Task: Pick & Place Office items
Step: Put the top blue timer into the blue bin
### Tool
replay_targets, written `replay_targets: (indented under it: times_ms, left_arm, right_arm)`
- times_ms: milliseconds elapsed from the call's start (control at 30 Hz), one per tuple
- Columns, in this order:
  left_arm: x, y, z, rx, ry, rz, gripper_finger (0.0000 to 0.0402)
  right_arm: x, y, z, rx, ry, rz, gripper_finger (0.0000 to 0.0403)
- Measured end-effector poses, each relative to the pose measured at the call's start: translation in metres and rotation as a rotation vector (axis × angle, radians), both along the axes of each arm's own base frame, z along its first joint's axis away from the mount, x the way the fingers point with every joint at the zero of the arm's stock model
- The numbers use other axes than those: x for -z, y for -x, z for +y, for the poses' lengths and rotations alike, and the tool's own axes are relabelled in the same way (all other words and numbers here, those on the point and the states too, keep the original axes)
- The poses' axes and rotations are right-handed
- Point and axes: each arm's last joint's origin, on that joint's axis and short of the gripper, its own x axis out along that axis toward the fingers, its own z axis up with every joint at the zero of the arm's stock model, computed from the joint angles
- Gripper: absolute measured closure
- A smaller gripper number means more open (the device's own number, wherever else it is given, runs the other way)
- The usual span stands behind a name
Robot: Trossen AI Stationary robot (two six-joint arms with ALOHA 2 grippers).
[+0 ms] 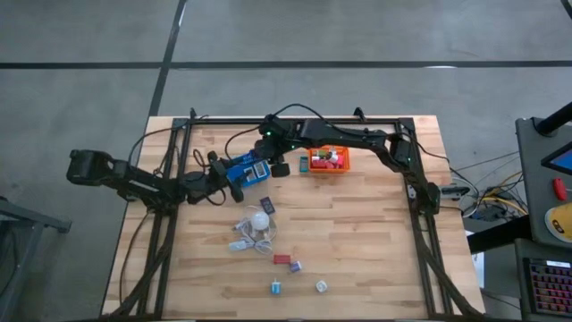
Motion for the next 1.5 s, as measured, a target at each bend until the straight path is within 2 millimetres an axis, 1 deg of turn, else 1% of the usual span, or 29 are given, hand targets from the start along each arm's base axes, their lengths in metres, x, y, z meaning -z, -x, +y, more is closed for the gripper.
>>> replay_targets:
  times_ms: [200,367,467,700,867,1133,1267,1500]
  left_arm:
    - [-0.007,-0.001,0.001,-0.014,0.066,-0.12,0.0154]
    - [-0.011,-0.001,0.002,-0.02,0.113,-0.202,0.0154]
    - [-0.011,0.0,0.004,-0.033,0.149,-0.231,0.0154]
    - [-0.011,0.001,0.011,-0.093,0.209,-0.28,0.0154]
    - [-0.007,0.003,0.018,-0.138,0.263,-0.287,0.0154]
    - [-0.007,0.003,0.02,-0.148,0.286,-0.307,0.0158]
    - [-0.007,0.003,0.021,-0.147,0.29,-0.311,0.0187]
    - [-0.008,0.002,0.021,-0.137,0.288,-0.313,0.0283]
  right_arm:
    - [-0.003,-0.007,0.017,0.012,0.126,-0.007,0.0266]
    - [-0.002,-0.013,0.026,0.035,0.263,-0.006,0.0266]
    - [0.0,-0.016,0.031,0.028,0.314,-0.016,0.0266]
    - [-0.001,-0.018,0.038,0.007,0.353,-0.02,0.0266]
    - [-0.003,-0.02,0.044,-0.009,0.386,-0.029,0.0266]
    - [-0.003,-0.021,0.046,-0.016,0.407,-0.027,0.0266]
    - [-0.003,-0.022,0.047,-0.017,0.41,-0.033,0.0266]
    - [-0.003,-0.022,0.047,-0.015,0.411,-0.042,0.0266]
